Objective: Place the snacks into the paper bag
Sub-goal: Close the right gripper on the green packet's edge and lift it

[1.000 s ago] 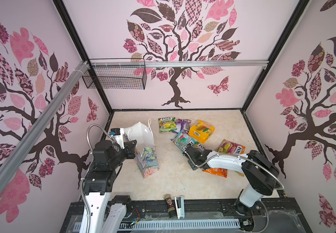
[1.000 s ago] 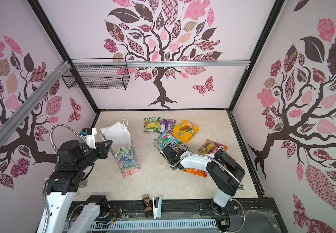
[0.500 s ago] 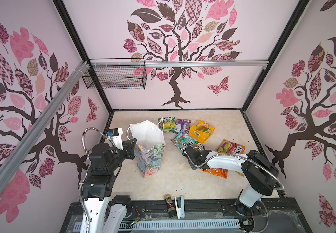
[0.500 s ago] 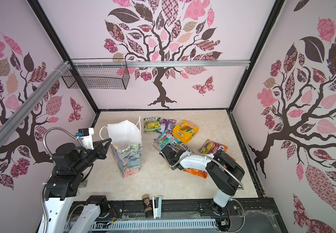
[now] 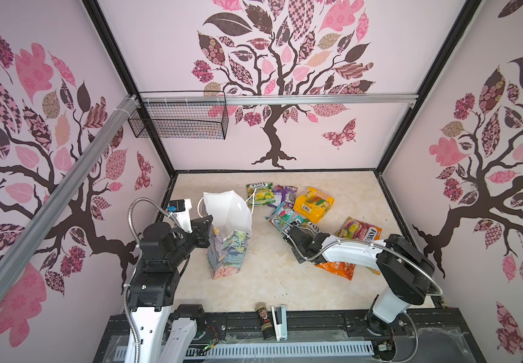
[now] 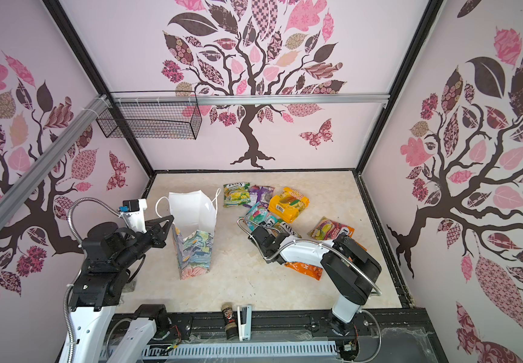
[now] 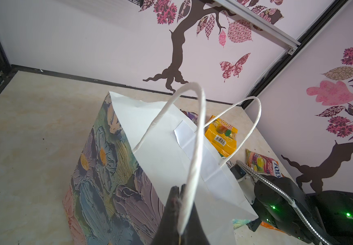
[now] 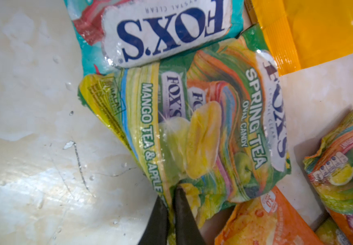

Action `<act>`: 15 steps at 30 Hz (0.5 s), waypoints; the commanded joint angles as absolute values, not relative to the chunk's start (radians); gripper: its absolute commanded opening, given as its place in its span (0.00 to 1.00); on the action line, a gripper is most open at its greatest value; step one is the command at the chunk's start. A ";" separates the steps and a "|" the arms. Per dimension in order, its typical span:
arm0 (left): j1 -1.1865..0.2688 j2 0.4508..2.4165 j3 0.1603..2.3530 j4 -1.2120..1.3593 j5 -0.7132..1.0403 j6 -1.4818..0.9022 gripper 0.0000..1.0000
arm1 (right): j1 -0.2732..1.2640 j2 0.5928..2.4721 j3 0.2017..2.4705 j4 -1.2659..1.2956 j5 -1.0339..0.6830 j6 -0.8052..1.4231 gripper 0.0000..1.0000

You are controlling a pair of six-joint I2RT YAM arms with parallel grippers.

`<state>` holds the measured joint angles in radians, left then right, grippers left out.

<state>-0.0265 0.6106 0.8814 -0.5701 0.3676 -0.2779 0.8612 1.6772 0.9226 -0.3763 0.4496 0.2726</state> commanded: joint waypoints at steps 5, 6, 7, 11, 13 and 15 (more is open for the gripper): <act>-0.022 0.611 0.872 -0.575 0.357 -0.249 0.00 | 0.863 1.629 0.901 -0.374 0.402 0.284 0.00; -0.021 0.613 0.873 -0.576 0.357 -0.249 0.00 | 0.863 1.618 0.899 -0.370 0.393 0.283 0.00; -0.023 0.614 0.875 -0.578 0.355 -0.247 0.00 | 0.863 1.608 0.899 -0.367 0.386 0.283 0.00; -0.022 0.618 0.876 -0.586 0.344 -0.243 0.00 | 0.861 1.566 0.901 -0.358 0.371 0.285 0.00; -0.022 0.616 0.879 -0.586 0.343 -0.242 0.00 | 0.856 1.545 0.903 -0.358 0.366 0.283 0.00; -0.022 0.617 0.877 -0.588 0.344 -0.241 0.00 | 0.843 1.519 0.901 -0.354 0.347 0.282 0.00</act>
<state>-0.0257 0.6170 0.8814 -0.5793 0.3523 -0.2600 0.8543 1.5822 0.8948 -0.3653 0.3725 0.2737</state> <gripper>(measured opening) 0.051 0.044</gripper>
